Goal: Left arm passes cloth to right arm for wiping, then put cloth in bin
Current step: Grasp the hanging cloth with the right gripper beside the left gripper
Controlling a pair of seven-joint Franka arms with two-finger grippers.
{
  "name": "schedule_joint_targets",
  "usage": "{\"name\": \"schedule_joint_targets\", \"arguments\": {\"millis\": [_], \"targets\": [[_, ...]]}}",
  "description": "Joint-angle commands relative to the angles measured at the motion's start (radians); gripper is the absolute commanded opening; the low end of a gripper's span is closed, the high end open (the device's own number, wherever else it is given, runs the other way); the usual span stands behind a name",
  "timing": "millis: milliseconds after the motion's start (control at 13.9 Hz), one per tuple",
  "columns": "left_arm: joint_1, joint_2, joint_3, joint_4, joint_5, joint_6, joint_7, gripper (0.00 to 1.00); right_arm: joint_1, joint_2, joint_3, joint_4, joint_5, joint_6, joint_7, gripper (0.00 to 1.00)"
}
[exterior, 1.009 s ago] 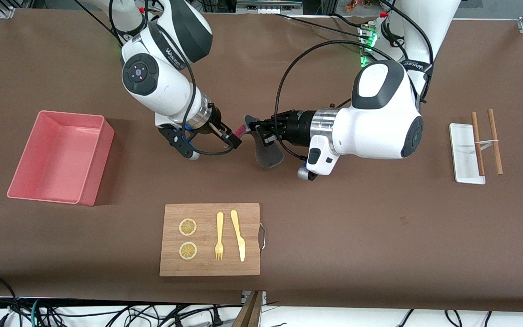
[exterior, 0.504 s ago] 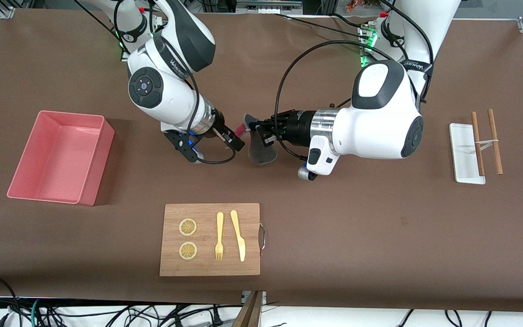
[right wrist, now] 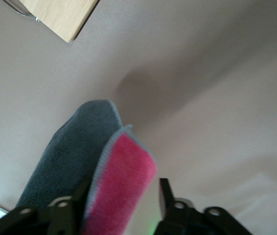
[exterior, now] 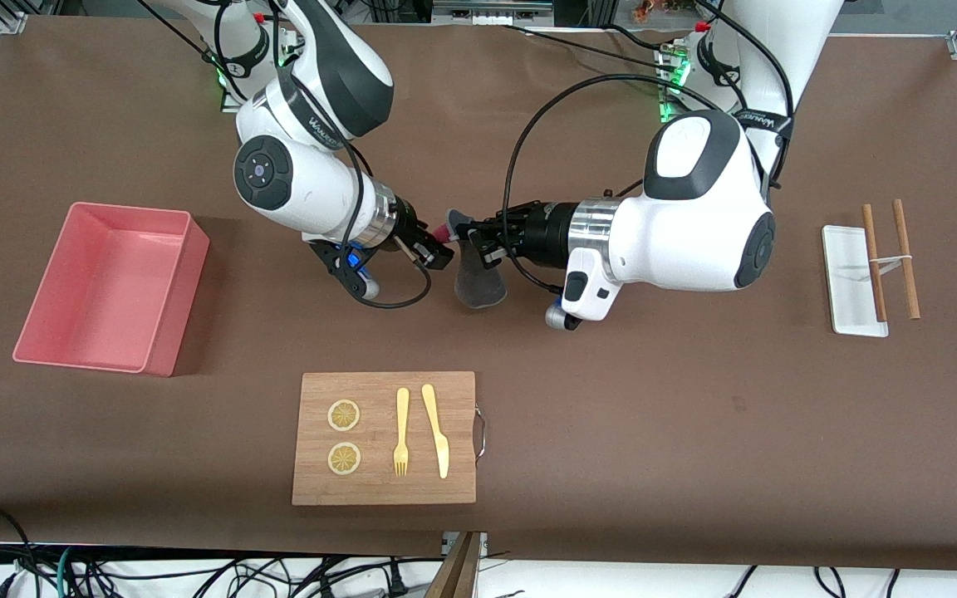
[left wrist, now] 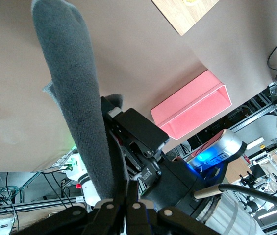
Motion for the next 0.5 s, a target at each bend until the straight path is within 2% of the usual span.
{"name": "schedule_joint_targets", "arguments": {"millis": [0,360,432], "targets": [[-0.002,0.014,0.005,0.03,-0.026,-0.002,-0.014,0.0,-0.001,0.016,-0.006,0.019,0.035,-0.006,-0.019,0.0],[0.004,0.014,0.005,0.028,-0.025,-0.003,-0.011,0.0,-0.004,0.016,-0.006,0.021,0.035,-0.006,-0.022,0.0],[0.007,0.014,0.006,0.028,-0.025,-0.003,-0.009,0.04,-0.004,0.017,-0.006,0.021,0.034,-0.006,-0.022,0.0]]}}
